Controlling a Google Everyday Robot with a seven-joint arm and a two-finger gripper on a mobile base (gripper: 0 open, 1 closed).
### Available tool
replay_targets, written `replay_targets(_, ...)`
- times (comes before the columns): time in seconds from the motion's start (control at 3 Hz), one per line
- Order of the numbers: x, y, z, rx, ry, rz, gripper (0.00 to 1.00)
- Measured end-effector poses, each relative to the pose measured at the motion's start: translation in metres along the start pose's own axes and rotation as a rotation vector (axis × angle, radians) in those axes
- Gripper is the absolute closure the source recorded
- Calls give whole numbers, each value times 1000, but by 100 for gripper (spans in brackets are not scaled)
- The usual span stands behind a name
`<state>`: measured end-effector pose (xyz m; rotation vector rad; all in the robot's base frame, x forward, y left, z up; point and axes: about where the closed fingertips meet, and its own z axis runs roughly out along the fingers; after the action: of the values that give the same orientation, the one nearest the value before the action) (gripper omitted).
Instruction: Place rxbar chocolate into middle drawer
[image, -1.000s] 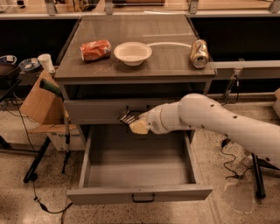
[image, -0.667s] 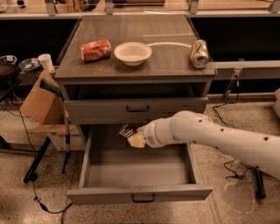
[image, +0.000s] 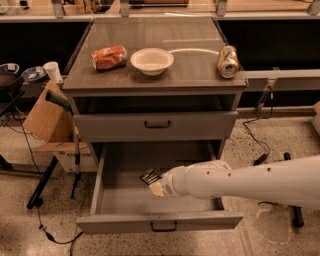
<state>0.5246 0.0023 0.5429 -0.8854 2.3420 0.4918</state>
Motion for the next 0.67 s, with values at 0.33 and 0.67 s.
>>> replay_targets(0.33,24,-8,16,46,16,90,100)
replay_targets(0.67,38,-9,30,75,24,139,100)
